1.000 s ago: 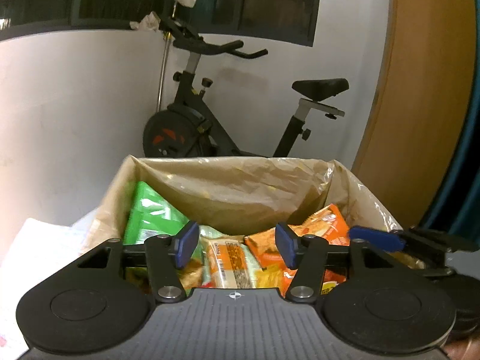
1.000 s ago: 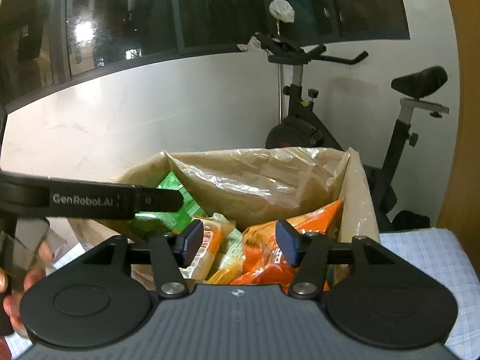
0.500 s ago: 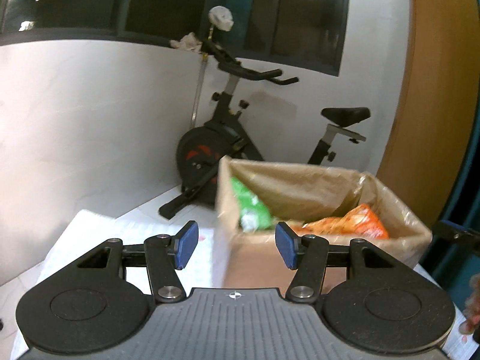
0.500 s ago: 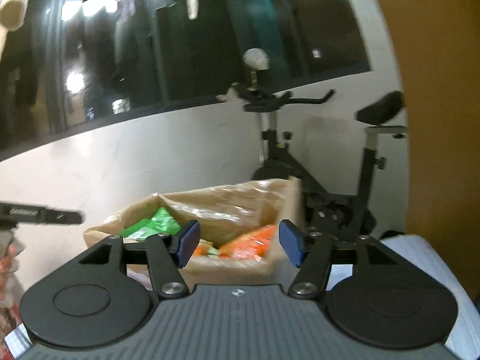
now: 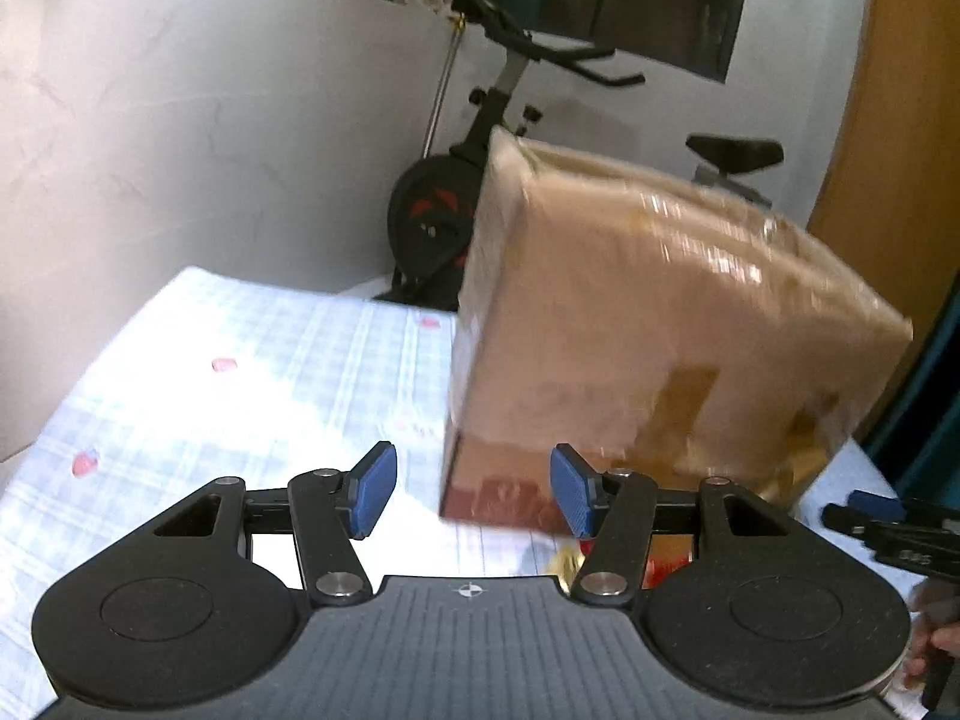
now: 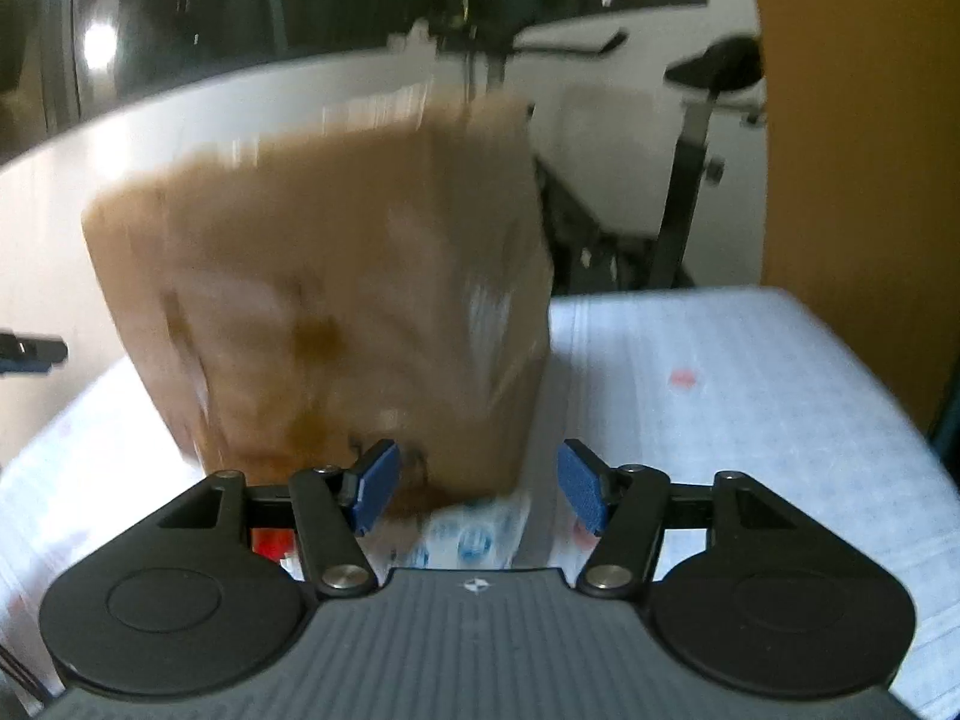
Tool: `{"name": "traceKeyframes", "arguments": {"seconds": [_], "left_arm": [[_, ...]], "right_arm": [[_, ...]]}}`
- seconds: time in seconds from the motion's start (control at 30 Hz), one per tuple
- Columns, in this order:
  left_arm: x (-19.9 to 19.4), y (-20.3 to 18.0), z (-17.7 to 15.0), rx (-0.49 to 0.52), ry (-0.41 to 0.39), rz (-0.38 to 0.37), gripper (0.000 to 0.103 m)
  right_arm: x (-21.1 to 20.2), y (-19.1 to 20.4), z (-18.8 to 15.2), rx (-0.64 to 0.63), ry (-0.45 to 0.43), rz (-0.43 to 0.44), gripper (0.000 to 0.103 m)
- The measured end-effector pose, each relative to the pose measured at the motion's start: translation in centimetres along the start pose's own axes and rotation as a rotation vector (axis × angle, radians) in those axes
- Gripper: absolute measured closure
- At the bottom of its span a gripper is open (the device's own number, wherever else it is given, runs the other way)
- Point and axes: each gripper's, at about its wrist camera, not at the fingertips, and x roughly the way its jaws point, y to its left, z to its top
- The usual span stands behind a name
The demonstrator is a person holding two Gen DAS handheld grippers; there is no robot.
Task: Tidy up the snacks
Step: 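Move both tools back toward the remaining snacks on the table, then grasp the blue-and-white packet with right tool while left tool reaches red packet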
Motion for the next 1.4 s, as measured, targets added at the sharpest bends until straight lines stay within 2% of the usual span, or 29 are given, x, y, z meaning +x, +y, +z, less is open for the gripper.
{"name": "traceKeyframes", "arguments": {"seconds": [0.13,0.27,0.5,0.63,0.87,0.93,1.0,1.1,1.4], "left_arm": [[0.3,-0.2,-1.7,0.01,0.027,0.004,0.044],[0.7,0.0,-2.7,0.018,0.056,0.014,0.044],[1.8,-0.1,-4.7,0.012,0.124,0.018,0.044],[2.5,-1.0,-5.6,0.019,0.153,0.007,0.044],[3.4,-3.7,-6.5,0.052,0.184,-0.055,0.045],[3.6,-4.4,-6.6,0.064,0.191,-0.069,0.05],[4.0,-5.2,-6.7,0.077,0.202,-0.096,0.06],[4.4,-6.6,-6.7,0.104,0.202,-0.12,0.06],[7.7,-7.6,-5.9,0.088,0.251,-0.073,0.059]], "right_arm": [[2.9,0.4,-1.2,-0.009,0.071,-0.039,0.036],[4.3,0.5,-2.1,0.008,0.106,-0.022,0.036],[4.1,0.1,-3.0,0.011,0.082,-0.006,0.048],[3.9,0.2,-3.3,0.02,0.063,-0.006,0.049],[3.9,0.1,-3.3,0.022,0.057,-0.002,0.049],[3.9,0.1,-3.3,0.024,0.056,0.0,0.049],[4.0,0.2,-3.3,0.023,0.058,0.003,0.049],[4.1,0.2,-3.3,0.016,0.059,0.006,0.049],[4.1,-0.1,-3.2,0.043,0.057,0.021,0.049]]}}
